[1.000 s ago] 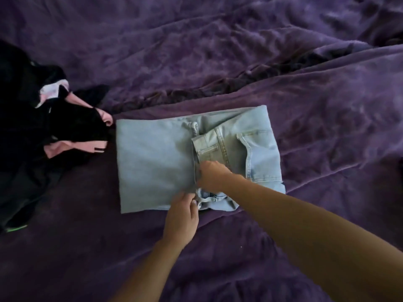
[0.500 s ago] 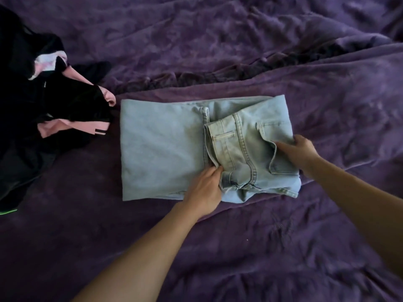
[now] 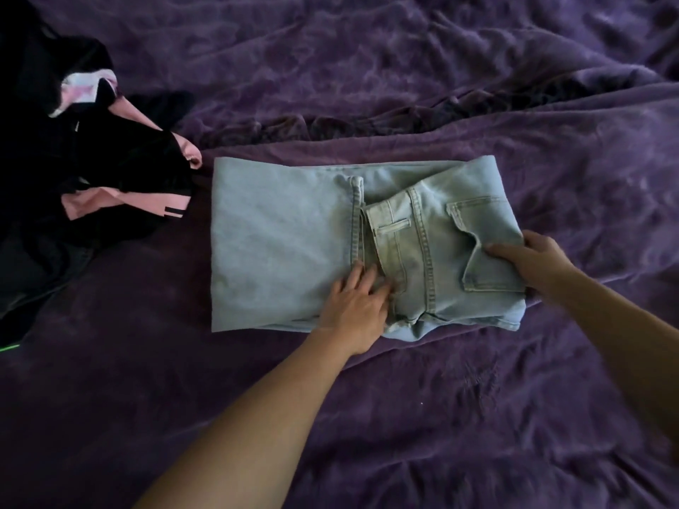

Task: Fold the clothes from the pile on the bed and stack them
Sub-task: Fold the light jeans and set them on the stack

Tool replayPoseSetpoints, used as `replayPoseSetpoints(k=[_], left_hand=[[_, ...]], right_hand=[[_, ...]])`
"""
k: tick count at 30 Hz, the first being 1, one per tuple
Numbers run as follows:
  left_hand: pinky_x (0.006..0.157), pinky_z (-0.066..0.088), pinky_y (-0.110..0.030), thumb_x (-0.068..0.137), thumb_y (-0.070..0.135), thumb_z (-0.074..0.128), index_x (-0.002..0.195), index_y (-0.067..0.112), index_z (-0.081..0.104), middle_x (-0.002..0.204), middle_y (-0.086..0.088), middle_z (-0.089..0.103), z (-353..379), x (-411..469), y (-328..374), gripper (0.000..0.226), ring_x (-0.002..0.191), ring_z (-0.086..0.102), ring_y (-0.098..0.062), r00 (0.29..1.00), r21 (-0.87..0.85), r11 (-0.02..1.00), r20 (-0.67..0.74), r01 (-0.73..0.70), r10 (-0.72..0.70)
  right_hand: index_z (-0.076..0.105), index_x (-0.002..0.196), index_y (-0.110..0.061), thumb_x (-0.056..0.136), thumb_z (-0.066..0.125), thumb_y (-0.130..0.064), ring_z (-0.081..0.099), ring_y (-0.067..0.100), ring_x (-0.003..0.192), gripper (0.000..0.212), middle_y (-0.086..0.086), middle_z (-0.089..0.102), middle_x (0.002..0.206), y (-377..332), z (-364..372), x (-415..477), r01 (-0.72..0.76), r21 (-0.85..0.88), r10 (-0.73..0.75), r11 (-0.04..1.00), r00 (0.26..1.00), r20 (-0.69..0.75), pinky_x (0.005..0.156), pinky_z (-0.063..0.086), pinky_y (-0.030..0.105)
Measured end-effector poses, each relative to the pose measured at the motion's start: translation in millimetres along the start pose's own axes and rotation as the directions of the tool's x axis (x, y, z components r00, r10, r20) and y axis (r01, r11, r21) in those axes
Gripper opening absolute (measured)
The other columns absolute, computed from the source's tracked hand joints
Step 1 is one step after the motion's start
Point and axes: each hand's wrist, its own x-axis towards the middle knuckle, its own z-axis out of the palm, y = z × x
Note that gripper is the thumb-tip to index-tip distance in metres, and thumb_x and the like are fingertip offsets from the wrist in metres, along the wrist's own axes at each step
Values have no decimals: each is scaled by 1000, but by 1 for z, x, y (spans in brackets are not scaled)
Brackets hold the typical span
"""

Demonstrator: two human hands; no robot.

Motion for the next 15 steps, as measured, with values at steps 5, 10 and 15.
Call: replayPoseSetpoints(k=[5, 10, 15], left_hand=[[112, 28, -42, 88, 33, 55, 144, 20, 36, 154, -9, 25, -17, -14, -14, 61, 141, 23, -29, 999, -7, 999, 33, -42, 42], [89, 46, -37, 88, 11, 52, 107, 7, 65, 114, -10, 58, -46, -86, -69, 24, 104, 55, -28, 863, -563, 805, -295, 190, -410], [87, 47, -41, 87, 1, 51, 101, 5, 68, 102, -15, 62, -67, -147, -153, 23, 97, 60, -35, 628, -633, 671, -352, 386, -694]], right_hand=[[67, 86, -24, 74, 79, -24, 70, 13, 70, 17, -5, 72, 77, -66, 9, -68, 240, -53, -232, 969, 964, 127, 49, 55, 28], [57, 94, -19, 74, 70, -41, 64, 26, 83, 32, 3, 69, 91, -144, 87, -132, 479, -430, -446, 766, 876, 182, 71, 51, 35], [49, 109, -14, 84, 62, -45, 60, 35, 96, 42, 13, 65, 104, -162, 230, -166, 644, -588, -459, 490, 764, 453, 68, 37, 33]])
